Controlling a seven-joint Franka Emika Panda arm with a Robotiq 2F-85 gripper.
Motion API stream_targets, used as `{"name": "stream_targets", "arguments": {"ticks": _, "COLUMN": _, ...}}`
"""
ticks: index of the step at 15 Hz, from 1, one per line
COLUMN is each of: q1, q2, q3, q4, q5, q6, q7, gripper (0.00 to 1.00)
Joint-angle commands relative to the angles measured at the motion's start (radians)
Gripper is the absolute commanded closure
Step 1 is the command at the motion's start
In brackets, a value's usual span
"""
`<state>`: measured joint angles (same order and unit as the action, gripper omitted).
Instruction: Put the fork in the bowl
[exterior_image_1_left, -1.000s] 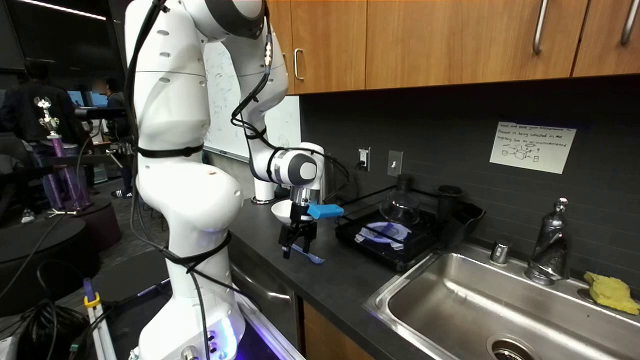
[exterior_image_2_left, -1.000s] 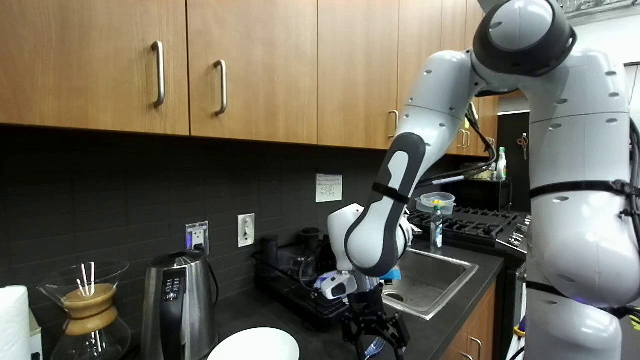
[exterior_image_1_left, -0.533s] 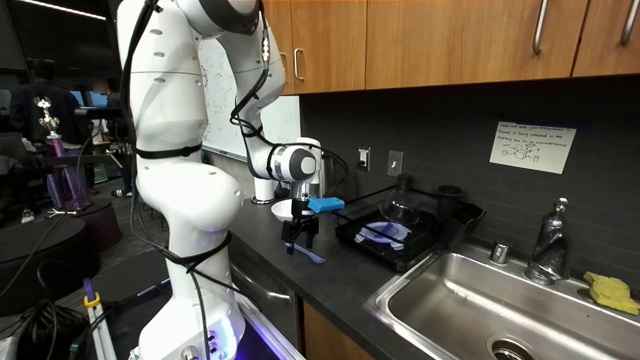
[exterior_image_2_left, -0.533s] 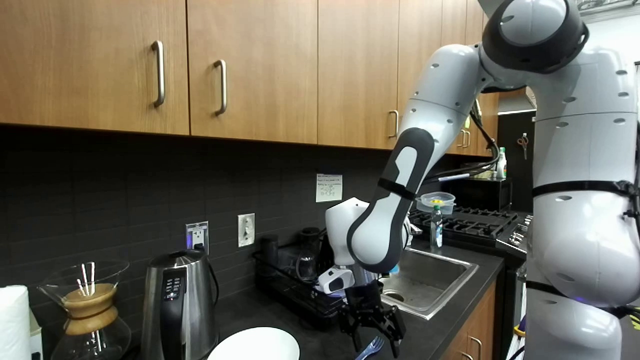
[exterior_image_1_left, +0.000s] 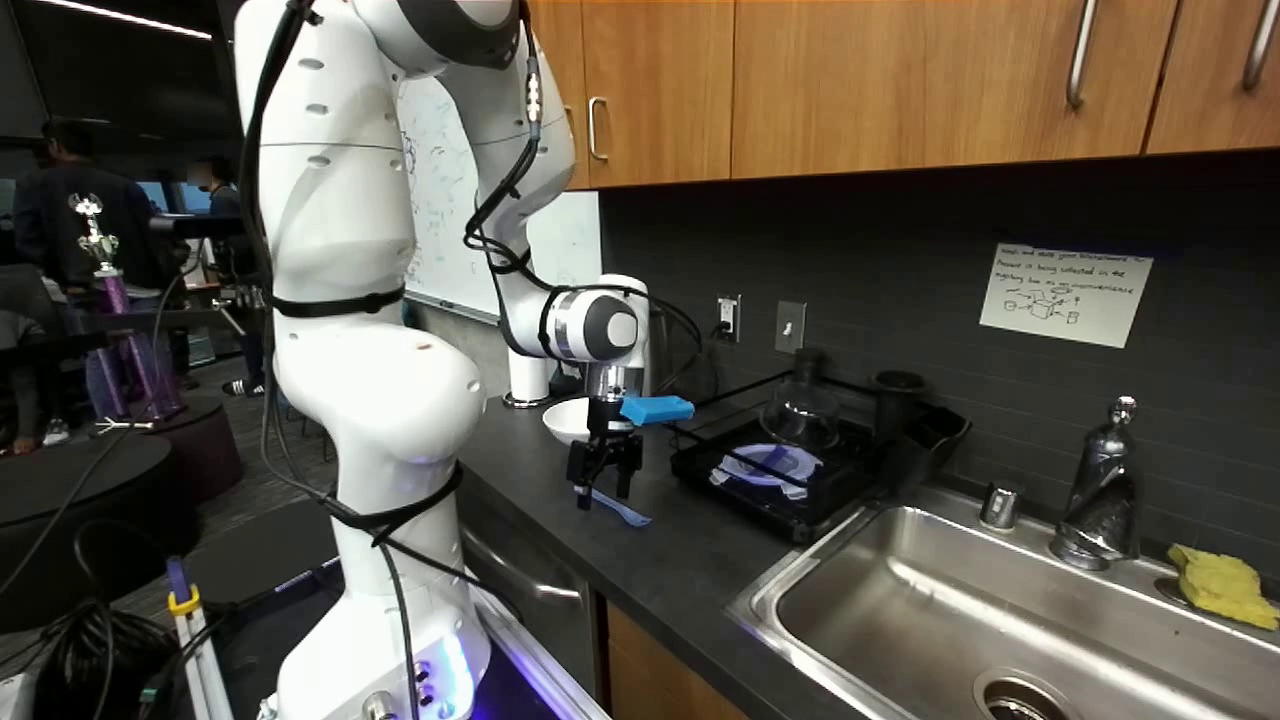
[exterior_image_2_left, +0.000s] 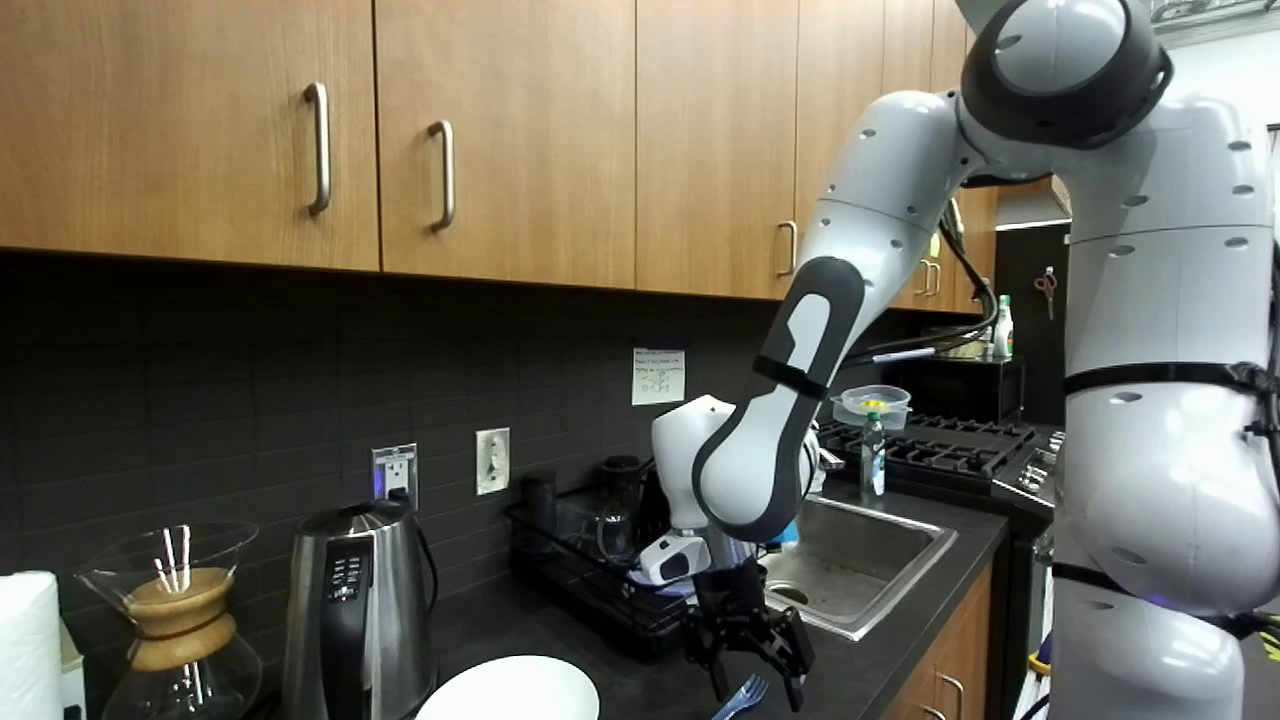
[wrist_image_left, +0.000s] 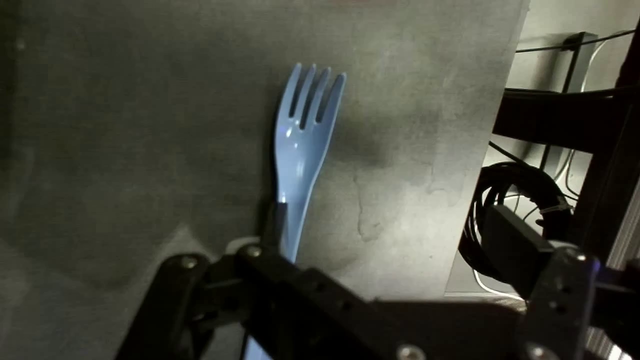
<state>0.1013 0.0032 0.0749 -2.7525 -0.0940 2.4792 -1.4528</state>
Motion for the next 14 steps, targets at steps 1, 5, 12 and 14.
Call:
{"name": "stream_targets", "arguments": {"ticks": 1, "q1": -0.045, "q2": 0.058, "q3": -0.031, "q4": 0.067, "q5": -0.012, "q6": -0.082, "q7": -0.041, "gripper": 0.00}}
{"name": "stream_targets", "arguments": {"ticks": 5, "q1": -0.059, "q2": 0.054, "q3": -0.028, "q4": 0.069, "q5": -0.002, "q6": -0.100, "q7": -0.032, "gripper": 0.00}}
{"name": "stream_targets", "arguments": {"ticks": 12, "q1": -0.053, "q2": 0.063, "q3": -0.017, "q4": 0.068, "q5": 0.004, "q6": -0.099, "q7": -0.020, "gripper": 0.00}}
{"name": "stream_targets", "arguments": {"ticks": 14, "q1": -0.043, "q2": 0.086, "q3": -0.004, "q4": 0.082, "q5": 0.013, "q6": -0.099, "q7": -0.012, "gripper": 0.00}}
